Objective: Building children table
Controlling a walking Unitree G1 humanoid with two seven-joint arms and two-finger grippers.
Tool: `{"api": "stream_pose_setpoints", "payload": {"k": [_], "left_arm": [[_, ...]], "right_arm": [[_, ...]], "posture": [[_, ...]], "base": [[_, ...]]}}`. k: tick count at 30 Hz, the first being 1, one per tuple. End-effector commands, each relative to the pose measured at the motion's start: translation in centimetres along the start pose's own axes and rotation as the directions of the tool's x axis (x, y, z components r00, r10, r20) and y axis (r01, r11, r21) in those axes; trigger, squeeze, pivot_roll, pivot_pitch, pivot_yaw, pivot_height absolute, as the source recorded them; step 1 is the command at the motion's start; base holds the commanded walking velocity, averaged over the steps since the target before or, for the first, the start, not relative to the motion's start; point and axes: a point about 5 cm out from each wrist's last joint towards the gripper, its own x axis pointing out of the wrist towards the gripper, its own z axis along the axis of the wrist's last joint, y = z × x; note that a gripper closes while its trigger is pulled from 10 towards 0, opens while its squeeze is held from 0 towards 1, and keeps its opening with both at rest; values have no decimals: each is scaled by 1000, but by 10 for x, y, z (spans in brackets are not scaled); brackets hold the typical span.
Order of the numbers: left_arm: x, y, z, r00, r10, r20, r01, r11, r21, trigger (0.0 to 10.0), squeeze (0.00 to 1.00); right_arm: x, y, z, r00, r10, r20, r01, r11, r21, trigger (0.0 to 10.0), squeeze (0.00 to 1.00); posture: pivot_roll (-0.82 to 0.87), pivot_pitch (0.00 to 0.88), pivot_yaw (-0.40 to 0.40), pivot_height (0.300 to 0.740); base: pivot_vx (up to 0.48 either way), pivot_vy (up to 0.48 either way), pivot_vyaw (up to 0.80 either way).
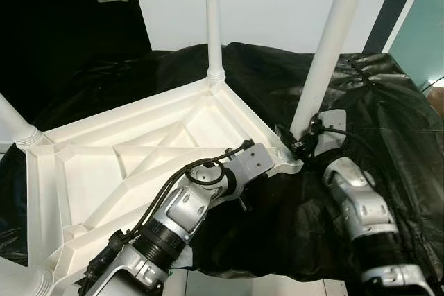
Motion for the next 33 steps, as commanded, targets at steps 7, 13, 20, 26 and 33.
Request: {"api": "stream_pose_setpoints", "payload": {"k": [7, 13, 20, 26, 33], "left_arm": [[-4, 4, 2, 999, 34, 11, -34, 999, 13, 10000, 0], [-3, 0, 2, 1000, 18, 8, -18, 1000, 21, 10000, 0], [-3, 2, 3, 1000, 25, 9, -25, 999, 21, 10000, 0], [-3, 2, 3, 1000, 21, 9, -21, 999, 25, 10000, 0], [-3, 0, 4, 1000, 13, 10, -14, 1000, 28, 10000, 0]], "right_arm": [[-23, 4, -36, 924, -351, -151, 361, 932, 45, 10000, 0], [-25, 4, -31, 931, -338, -138, 347, 936, 49, 10000, 0], [-24, 7, -25, 935, -338, -111, 343, 939, 30, 10000, 965], [-31, -1, -18, 961, -275, -39, 275, 961, -12, 10000, 1000], [-42, -9, -13, 991, -130, 17, 130, 991, -9, 10000, 1000]], "posture": [[-66, 0, 19, 740], [-70, 0, 17, 740], [-70, 0, 16, 740], [-76, 0, 20, 740], [-82, 0, 26, 740]], "base": [[0, 0, 0], [0, 0, 0], [0, 0, 0], [0, 0, 0], [0, 0, 0]]}}
